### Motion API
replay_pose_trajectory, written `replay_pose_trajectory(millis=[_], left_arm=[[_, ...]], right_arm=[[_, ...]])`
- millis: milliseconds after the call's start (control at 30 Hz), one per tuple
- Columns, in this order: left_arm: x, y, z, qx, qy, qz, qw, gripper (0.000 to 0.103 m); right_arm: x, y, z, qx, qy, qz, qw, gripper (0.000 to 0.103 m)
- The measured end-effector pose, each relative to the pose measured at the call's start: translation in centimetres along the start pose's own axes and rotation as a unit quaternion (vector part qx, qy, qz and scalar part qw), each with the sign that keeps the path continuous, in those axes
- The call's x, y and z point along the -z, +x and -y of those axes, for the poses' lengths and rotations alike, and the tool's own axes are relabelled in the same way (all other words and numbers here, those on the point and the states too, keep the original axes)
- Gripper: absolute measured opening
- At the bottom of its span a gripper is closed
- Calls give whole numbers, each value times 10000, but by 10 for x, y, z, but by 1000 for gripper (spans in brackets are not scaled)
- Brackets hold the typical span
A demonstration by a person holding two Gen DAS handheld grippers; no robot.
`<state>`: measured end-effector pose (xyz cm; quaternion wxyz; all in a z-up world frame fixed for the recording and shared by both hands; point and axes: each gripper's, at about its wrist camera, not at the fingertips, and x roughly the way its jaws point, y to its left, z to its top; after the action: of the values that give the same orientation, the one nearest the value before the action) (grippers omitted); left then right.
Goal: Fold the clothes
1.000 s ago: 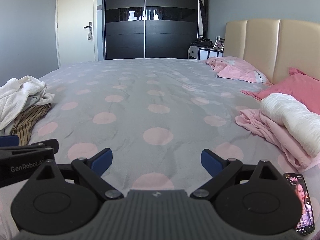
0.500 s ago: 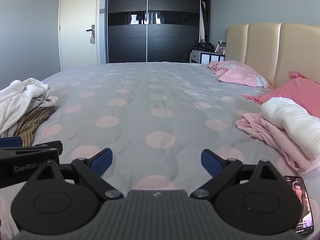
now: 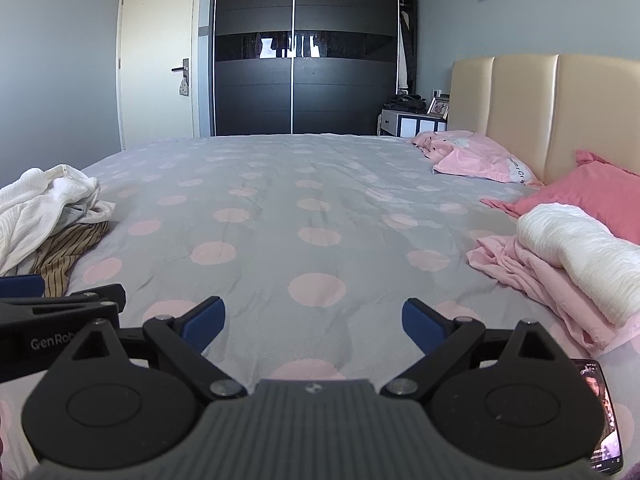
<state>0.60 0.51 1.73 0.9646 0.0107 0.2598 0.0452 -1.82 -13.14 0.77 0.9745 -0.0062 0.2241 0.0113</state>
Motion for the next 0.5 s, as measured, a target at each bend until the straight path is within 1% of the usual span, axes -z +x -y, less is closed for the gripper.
replay_pose_trajectory(millis=[500], left_arm=[[-1, 2, 0, 48, 31, -52, 10000, 79]], right_arm=[[0, -3, 0, 41, -9, -3, 10000, 96]])
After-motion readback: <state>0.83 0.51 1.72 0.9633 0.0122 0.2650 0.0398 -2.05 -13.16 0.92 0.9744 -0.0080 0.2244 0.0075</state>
